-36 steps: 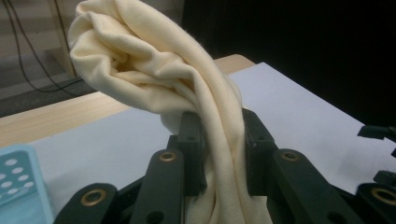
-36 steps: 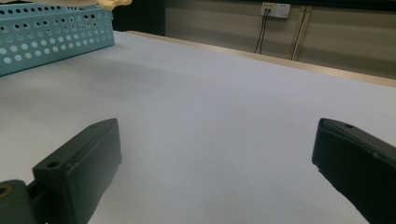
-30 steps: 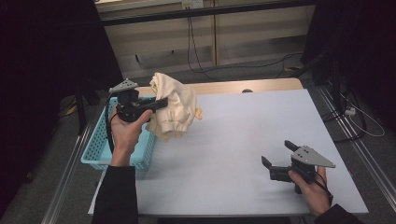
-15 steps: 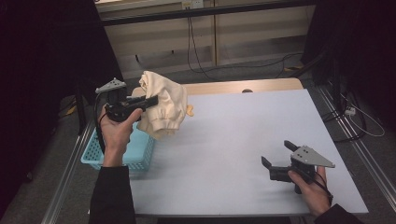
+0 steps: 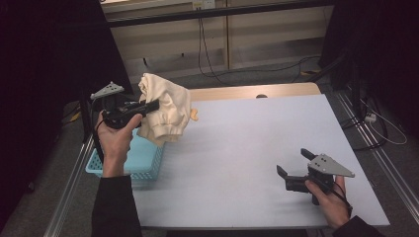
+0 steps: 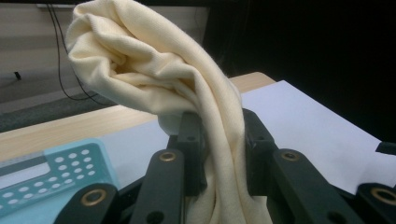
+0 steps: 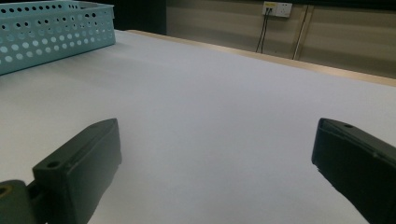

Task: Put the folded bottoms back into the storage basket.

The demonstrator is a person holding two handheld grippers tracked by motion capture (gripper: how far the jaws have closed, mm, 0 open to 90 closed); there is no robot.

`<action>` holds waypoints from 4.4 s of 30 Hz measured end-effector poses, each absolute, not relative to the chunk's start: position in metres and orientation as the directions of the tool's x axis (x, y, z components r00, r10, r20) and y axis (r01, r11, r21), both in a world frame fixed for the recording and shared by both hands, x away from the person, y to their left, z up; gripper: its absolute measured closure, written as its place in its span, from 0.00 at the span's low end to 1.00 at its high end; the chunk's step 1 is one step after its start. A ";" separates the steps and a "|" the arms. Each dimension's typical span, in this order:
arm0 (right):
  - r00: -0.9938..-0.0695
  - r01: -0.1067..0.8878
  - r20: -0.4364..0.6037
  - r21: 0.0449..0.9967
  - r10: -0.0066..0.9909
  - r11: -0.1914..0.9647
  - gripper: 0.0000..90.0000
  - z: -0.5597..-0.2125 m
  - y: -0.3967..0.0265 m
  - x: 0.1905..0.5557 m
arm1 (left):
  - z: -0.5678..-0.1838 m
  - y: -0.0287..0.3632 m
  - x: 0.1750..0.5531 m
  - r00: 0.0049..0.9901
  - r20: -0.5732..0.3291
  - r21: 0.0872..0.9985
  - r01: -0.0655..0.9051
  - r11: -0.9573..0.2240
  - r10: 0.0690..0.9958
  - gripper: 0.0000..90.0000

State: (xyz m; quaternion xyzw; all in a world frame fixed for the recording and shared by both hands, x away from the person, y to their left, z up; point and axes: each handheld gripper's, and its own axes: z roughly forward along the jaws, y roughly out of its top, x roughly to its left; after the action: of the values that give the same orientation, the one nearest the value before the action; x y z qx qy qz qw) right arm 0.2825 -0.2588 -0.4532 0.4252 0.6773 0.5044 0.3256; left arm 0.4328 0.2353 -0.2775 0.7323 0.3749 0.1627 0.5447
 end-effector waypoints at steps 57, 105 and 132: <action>-0.430 0.251 -0.010 0.959 0.903 0.130 0.01 -0.453 -0.258 0.282 | -0.283 0.324 0.429 0.529 -0.263 0.914 0.404 0.034 0.807 0.82; -0.435 0.254 -0.010 0.958 0.901 0.133 0.01 -0.454 -0.258 0.283 | -0.337 0.333 0.465 0.502 -0.337 0.839 0.544 0.012 0.797 0.82; -0.435 0.254 -0.011 0.958 0.901 0.135 0.01 -0.454 -0.257 0.283 | -0.364 0.330 0.479 0.506 -0.372 0.792 0.610 -0.018 0.778 0.81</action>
State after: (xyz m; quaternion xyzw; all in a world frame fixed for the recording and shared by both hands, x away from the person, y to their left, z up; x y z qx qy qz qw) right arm 0.2827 -0.2574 -0.4539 0.4237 0.6812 0.5032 0.3212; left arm 0.4794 0.3297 -0.3645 0.7086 0.4898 0.0839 0.5009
